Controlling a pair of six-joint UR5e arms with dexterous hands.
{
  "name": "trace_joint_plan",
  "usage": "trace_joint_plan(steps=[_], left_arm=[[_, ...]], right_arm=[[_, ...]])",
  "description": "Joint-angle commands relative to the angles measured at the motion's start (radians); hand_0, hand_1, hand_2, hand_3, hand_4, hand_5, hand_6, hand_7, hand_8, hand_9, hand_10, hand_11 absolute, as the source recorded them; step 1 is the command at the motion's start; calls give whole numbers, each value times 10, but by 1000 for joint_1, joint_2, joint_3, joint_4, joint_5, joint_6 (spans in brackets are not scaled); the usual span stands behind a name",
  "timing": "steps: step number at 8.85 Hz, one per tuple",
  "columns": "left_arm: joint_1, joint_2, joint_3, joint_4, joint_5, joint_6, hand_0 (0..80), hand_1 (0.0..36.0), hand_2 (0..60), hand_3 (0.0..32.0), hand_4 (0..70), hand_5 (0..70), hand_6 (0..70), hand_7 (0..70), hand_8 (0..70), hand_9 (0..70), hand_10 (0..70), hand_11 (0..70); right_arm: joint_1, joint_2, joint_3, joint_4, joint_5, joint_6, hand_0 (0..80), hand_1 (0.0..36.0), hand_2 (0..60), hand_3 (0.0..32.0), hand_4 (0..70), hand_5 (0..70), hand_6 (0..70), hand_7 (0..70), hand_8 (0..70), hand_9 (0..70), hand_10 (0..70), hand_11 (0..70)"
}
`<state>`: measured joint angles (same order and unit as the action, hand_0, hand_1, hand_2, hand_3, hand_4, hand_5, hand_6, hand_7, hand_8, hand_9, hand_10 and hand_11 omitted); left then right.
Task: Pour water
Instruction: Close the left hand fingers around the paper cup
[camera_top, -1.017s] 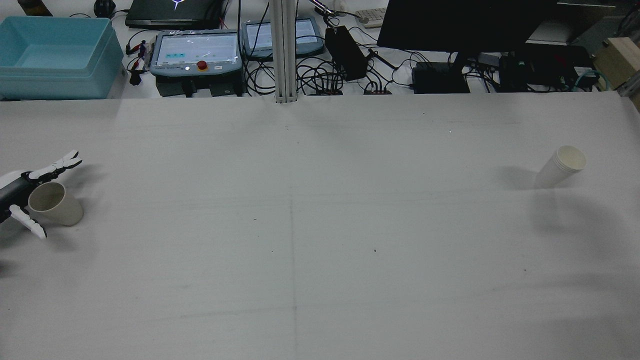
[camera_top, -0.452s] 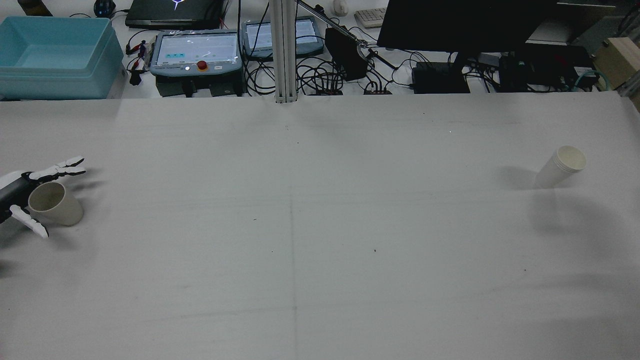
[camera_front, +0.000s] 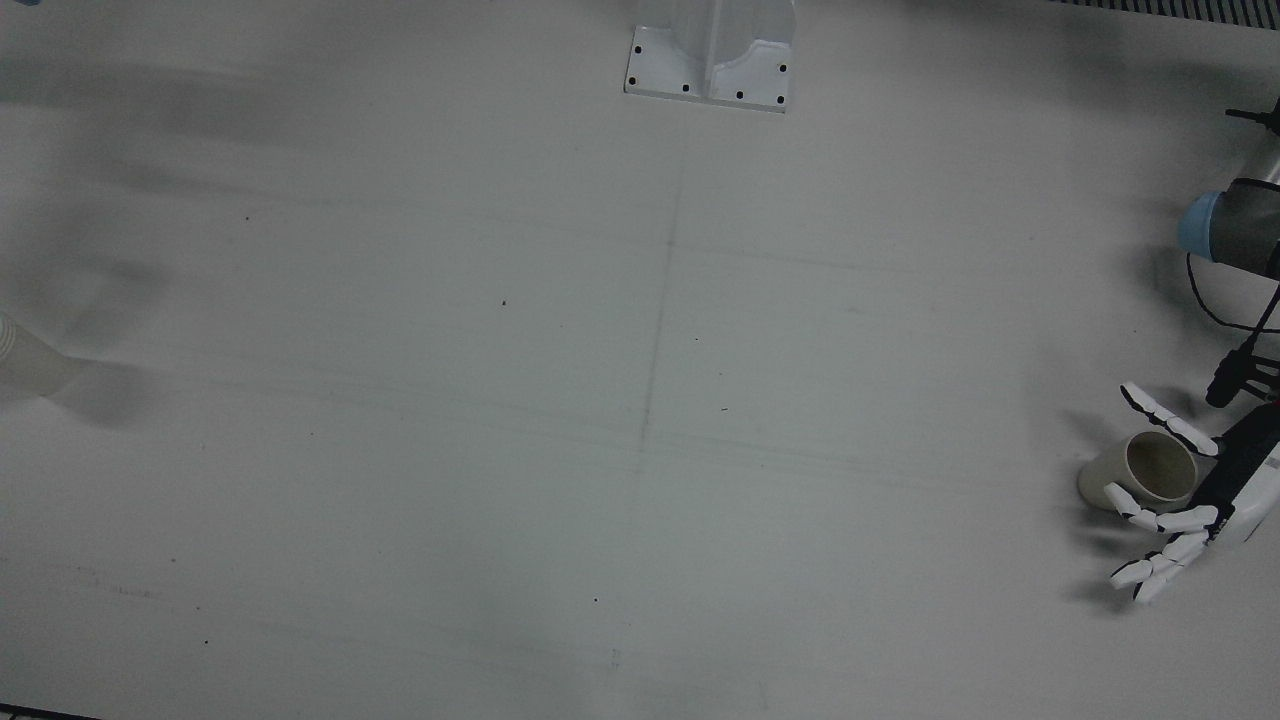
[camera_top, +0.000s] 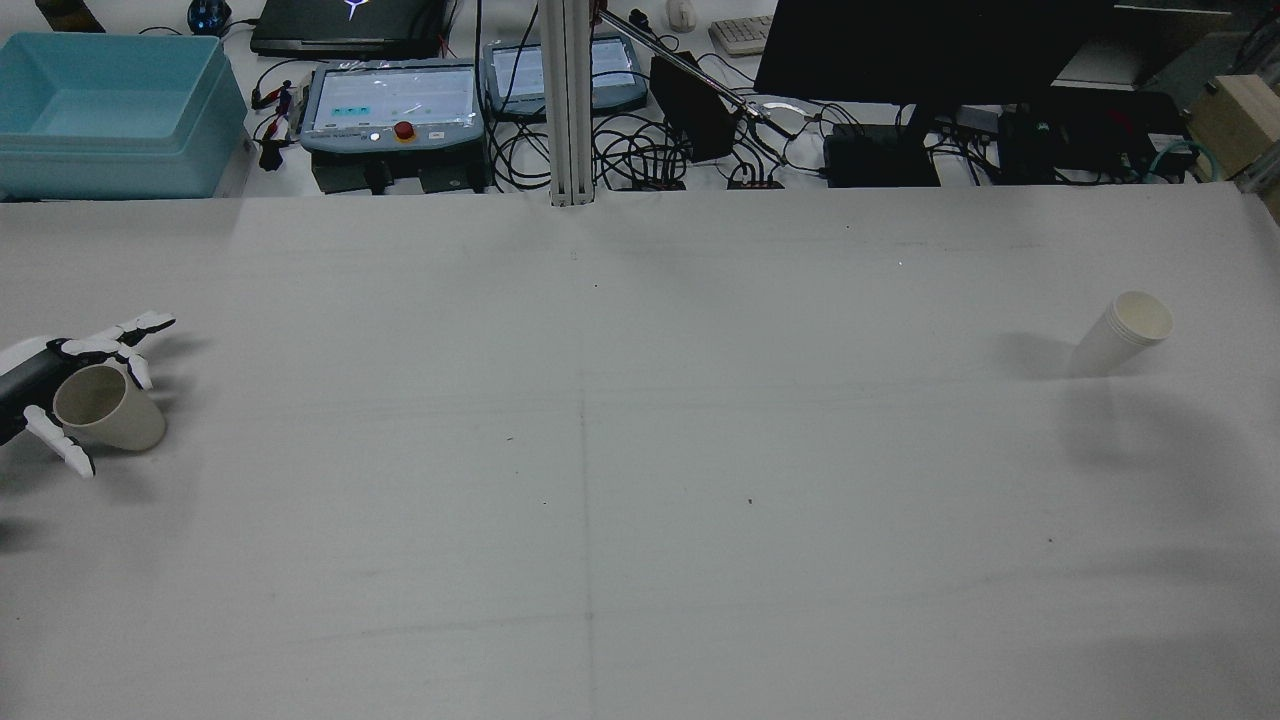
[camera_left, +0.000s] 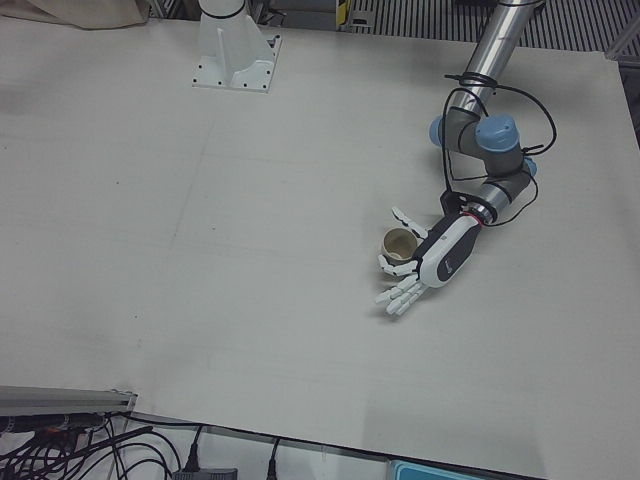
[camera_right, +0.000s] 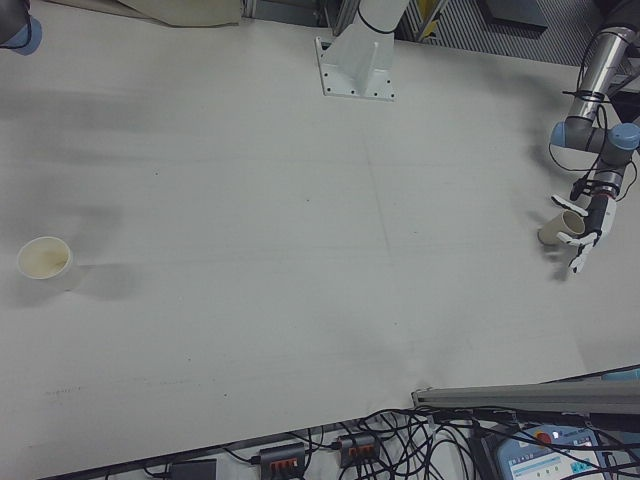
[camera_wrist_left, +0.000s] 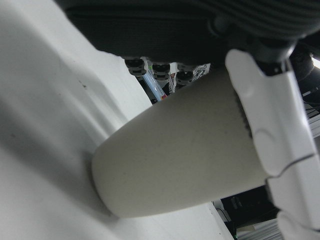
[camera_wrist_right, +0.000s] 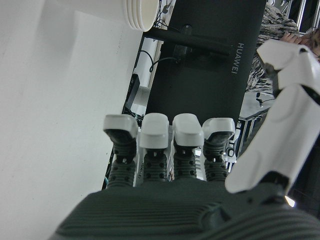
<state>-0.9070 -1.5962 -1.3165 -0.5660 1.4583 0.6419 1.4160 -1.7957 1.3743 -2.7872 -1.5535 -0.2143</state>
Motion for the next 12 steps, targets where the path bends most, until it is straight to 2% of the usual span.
trace_joint_plan(steps=[1, 2, 3, 5, 8, 9, 10, 11, 12], left_arm=[[-1, 2, -20, 24, -18, -37, 585, 126, 0, 0, 618, 700, 131, 115, 65, 97, 45, 76], [-1, 4, -20, 26, -21, -48, 582, 223, 328, 0, 656, 700, 134, 122, 71, 104, 51, 89], [-1, 5, -20, 26, -21, -53, 537, 305, 600, 0, 693, 700, 130, 121, 70, 101, 54, 95], [-3, 8, -39, 44, -21, -59, 512, 356, 600, 0, 700, 700, 129, 122, 70, 101, 58, 101], [-4, 10, -75, 80, -23, -102, 499, 359, 600, 0, 700, 700, 126, 123, 66, 98, 55, 96], [-4, 10, -93, 90, -23, -116, 498, 360, 600, 0, 700, 700, 129, 125, 66, 97, 55, 95], [-4, 10, -95, 98, -36, -163, 499, 360, 600, 0, 700, 700, 130, 127, 66, 97, 54, 94], [-3, 10, -95, 115, -77, -212, 499, 359, 600, 0, 700, 700, 130, 128, 66, 96, 53, 92], [-3, 10, -96, 129, -90, -244, 500, 357, 600, 0, 700, 700, 132, 131, 66, 98, 53, 92]], right_arm=[[4, -1, 0, 0, 1, 3, 465, 87, 326, 0, 262, 700, 688, 700, 700, 700, 483, 677], [4, -2, 0, 0, 1, 1, 466, 89, 328, 0, 258, 700, 685, 700, 700, 700, 482, 676], [4, -2, 0, 0, 1, 3, 466, 89, 329, 0, 254, 700, 683, 700, 700, 700, 481, 674], [4, -2, 0, 2, 1, 1, 467, 92, 329, 0, 252, 700, 682, 700, 700, 700, 481, 674], [-6, 13, -4, 9, 3, -5, 468, 94, 322, 0, 248, 700, 674, 700, 700, 700, 477, 669], [-11, 41, -9, 9, 3, -63, 465, 93, 295, 0, 199, 700, 603, 700, 700, 700, 438, 614], [-14, 71, -39, 12, 7, -135, 466, 107, 236, 0, 131, 700, 437, 700, 590, 700, 322, 462], [-35, 146, -138, 46, 9, -184, 486, 176, 236, 0, 79, 410, 204, 283, 244, 358, 130, 203], [-87, 229, -282, 114, 10, -197, 497, 217, 266, 0, 59, 166, 94, 67, 43, 71, 38, 75]])
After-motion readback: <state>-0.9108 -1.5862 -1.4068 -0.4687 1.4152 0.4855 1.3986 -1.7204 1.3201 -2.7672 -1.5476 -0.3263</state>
